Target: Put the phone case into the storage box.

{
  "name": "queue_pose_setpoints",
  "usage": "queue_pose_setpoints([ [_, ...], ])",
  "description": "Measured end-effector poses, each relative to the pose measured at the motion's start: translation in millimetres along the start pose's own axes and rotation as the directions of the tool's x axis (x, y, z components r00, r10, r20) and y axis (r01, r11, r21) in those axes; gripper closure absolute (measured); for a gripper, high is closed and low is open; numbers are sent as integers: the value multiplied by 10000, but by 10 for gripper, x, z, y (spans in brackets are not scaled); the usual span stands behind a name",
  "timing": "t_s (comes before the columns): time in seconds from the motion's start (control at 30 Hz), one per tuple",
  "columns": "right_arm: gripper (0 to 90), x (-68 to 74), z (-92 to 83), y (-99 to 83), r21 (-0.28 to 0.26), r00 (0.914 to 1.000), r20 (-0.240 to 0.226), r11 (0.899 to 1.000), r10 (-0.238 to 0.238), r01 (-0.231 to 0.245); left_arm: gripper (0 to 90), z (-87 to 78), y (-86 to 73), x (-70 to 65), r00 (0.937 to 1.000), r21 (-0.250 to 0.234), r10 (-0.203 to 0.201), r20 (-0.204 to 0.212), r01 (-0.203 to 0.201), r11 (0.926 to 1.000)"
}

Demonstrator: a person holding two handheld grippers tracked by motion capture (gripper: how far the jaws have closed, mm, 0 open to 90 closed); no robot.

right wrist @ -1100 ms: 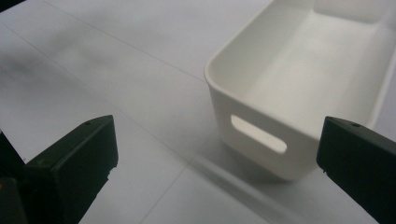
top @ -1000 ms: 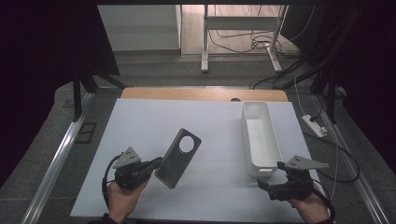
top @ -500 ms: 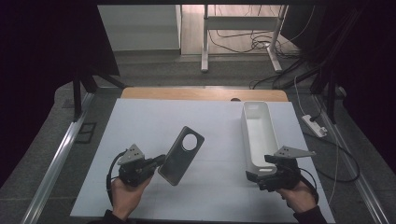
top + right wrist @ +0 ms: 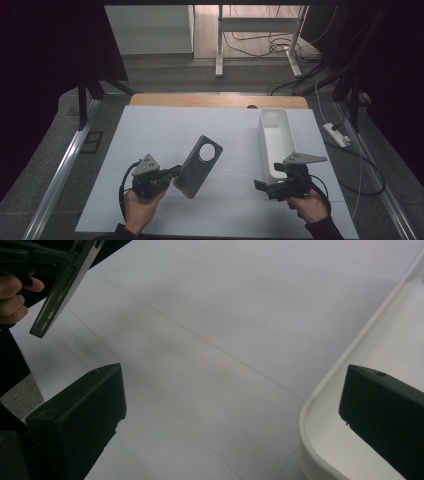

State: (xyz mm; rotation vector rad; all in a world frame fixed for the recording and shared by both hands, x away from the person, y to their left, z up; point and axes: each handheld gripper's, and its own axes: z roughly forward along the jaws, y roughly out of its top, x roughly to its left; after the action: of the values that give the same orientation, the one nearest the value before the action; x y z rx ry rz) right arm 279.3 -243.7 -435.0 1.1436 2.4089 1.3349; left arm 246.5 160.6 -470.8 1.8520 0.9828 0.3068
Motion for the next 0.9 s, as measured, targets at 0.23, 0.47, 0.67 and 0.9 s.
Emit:
queue_pose_setpoints([
  [0.23, 0, 66, 111, 59, -41, 9993, -359, 9999, -139, 137, 893, 49, 14, -28, 9999, 94, 149, -15, -149, 9998],
  [0.47, 0, 132, 226, 144, 85, 9968, -800, 9999, 65, -58, 893, 110, 25, -52, 9999, 116, 136, 29, -136, 9998],
  [0.67, 0, 166, 297, 207, -39, 9941, -1061, 9997, 242, -248, 893, 161, 31, -83, 9998, 145, 182, 83, -184, 9997],
  [0.9, 0, 251, 374, 286, -152, 9924, -1227, 9999, -40, 22, 893, 219, 44, -120, 9997, 142, 210, 118, -212, 9997],
])
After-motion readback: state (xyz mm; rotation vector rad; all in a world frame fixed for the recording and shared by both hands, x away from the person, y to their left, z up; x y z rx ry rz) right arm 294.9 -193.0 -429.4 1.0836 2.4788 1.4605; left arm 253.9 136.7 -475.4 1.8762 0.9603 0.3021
